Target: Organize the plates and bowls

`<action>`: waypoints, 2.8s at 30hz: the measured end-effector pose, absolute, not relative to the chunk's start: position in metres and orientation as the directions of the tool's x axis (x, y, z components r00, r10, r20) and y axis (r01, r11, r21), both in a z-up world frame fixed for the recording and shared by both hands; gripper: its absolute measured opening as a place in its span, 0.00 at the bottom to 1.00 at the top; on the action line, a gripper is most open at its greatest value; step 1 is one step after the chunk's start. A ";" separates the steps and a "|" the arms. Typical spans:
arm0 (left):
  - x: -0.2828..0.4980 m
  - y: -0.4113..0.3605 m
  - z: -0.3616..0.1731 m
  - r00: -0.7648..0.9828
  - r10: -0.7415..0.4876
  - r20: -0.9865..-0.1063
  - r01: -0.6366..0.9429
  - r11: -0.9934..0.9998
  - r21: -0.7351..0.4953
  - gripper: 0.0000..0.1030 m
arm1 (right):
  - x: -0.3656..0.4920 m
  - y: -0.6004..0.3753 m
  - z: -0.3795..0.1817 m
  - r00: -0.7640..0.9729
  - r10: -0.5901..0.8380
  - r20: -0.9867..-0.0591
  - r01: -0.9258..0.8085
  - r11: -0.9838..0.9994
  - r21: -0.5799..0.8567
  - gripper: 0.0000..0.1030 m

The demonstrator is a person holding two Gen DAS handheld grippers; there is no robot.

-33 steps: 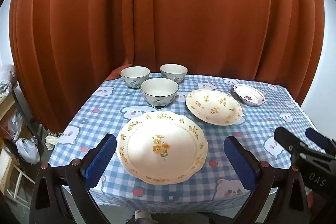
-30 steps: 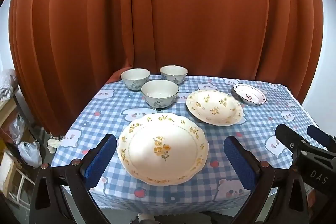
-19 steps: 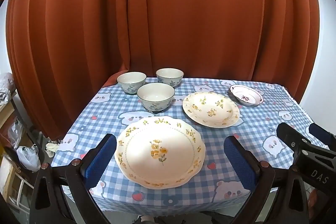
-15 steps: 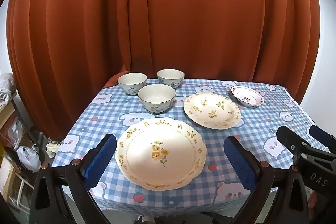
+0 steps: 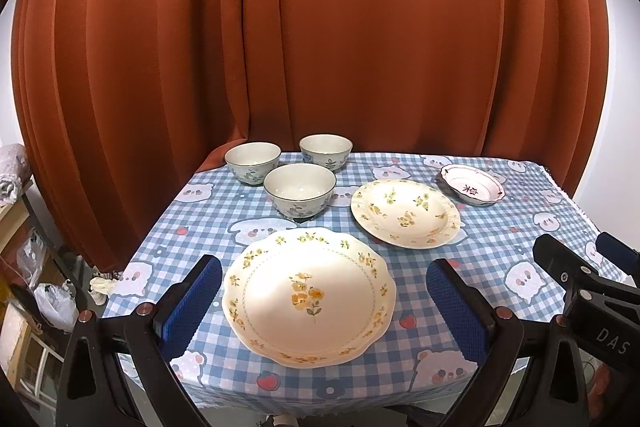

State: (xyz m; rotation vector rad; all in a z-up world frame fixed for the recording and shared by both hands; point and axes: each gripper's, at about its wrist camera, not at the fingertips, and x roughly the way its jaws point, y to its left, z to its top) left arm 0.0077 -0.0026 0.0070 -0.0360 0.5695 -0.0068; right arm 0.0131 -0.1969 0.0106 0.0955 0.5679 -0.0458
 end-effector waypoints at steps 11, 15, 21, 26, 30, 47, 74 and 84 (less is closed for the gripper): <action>0.007 -0.002 0.005 0.841 -0.009 -0.541 -0.007 1.000 -0.028 1.00 | 0.013 -0.198 0.009 0.840 -0.015 -0.543 0.069 0.995 0.079 1.00; 0.007 -0.004 0.005 0.842 -0.009 -0.540 -0.006 1.000 -0.025 1.00 | 0.014 -0.198 0.009 0.839 -0.016 -0.543 0.070 0.994 0.079 1.00; 0.009 -0.005 0.005 0.841 -0.008 -0.540 -0.006 1.000 -0.023 1.00 | 0.014 -0.198 0.009 0.839 -0.016 -0.544 0.069 0.995 0.078 1.00; 0.009 -0.007 0.004 0.840 -0.004 -0.542 -0.009 1.000 -0.021 1.00 | 0.014 -0.198 0.009 0.838 -0.015 -0.545 0.068 0.995 0.077 1.00; 0.010 -0.006 0.005 0.840 -0.006 -0.543 -0.007 1.000 -0.021 1.00 | 0.014 -0.198 0.008 0.839 -0.015 -0.543 0.069 0.995 0.079 1.00; 0.010 -0.004 0.003 0.839 -0.008 -0.544 -0.004 1.000 -0.022 1.00 | 0.015 -0.198 0.008 0.838 -0.018 -0.545 0.072 0.994 0.078 1.00; 0.088 0.039 -0.019 0.770 -0.016 -0.638 -0.003 1.000 -0.030 0.99 | 0.090 -0.155 -0.013 0.778 -0.025 -0.627 0.090 0.993 0.073 1.00; 0.146 0.072 -0.063 0.643 -0.033 -0.765 0.009 0.999 -0.036 0.93 | 0.151 -0.114 -0.052 0.667 -0.017 -0.745 0.099 0.993 0.065 0.94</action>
